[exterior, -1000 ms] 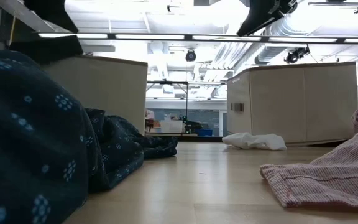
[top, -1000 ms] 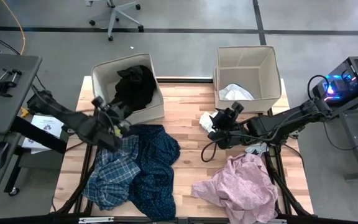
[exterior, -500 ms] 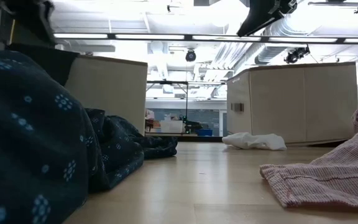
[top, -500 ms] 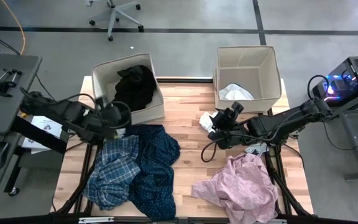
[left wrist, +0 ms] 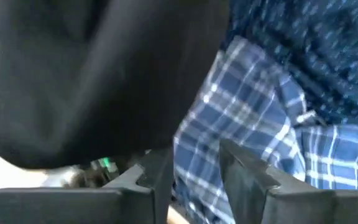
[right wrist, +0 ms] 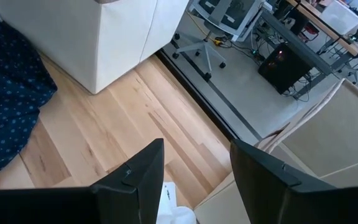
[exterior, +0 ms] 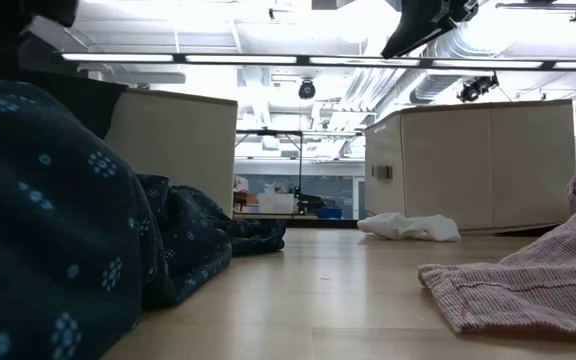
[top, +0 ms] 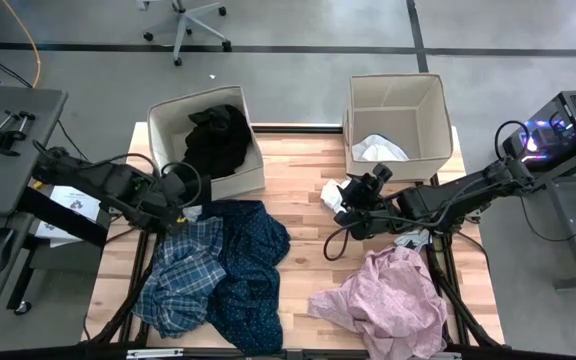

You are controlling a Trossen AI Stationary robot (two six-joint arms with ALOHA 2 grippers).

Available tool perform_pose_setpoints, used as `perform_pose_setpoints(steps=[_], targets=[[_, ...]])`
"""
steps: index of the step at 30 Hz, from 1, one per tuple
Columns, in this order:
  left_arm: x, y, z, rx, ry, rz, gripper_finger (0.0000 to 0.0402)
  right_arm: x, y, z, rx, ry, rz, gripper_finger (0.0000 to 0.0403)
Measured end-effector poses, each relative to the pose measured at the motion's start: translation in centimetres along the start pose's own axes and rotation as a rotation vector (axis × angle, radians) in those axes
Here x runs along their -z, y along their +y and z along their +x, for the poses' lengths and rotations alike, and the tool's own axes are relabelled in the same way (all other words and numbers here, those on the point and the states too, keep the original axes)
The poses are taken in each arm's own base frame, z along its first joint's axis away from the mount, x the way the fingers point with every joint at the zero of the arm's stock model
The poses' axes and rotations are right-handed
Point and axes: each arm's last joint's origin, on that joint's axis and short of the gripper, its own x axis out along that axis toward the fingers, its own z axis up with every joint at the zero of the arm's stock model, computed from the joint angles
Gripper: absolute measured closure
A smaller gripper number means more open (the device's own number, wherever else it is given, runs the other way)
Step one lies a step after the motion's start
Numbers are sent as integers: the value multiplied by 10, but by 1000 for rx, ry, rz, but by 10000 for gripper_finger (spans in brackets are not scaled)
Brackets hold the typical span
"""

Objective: Sort clothes
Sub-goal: Put the black pants into the left laundry bin

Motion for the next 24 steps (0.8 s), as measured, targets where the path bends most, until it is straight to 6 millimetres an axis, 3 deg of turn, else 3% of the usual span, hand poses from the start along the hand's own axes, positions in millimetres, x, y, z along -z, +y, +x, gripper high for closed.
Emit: perform_pose_setpoints(steps=[6,13,18,24], targets=[[14,14,18,0,66,-95,231,0,0,0,-1,1,-1,231],[20,29,27,-65,-102,-109,184,0,0,0,-1,2,-1,231],[19,31,24,21,-164,-93,189,0,0,0,-2,2,0,231],[18,32,18,165,-230,-97,233,0,0,0,-2,2,0,231]])
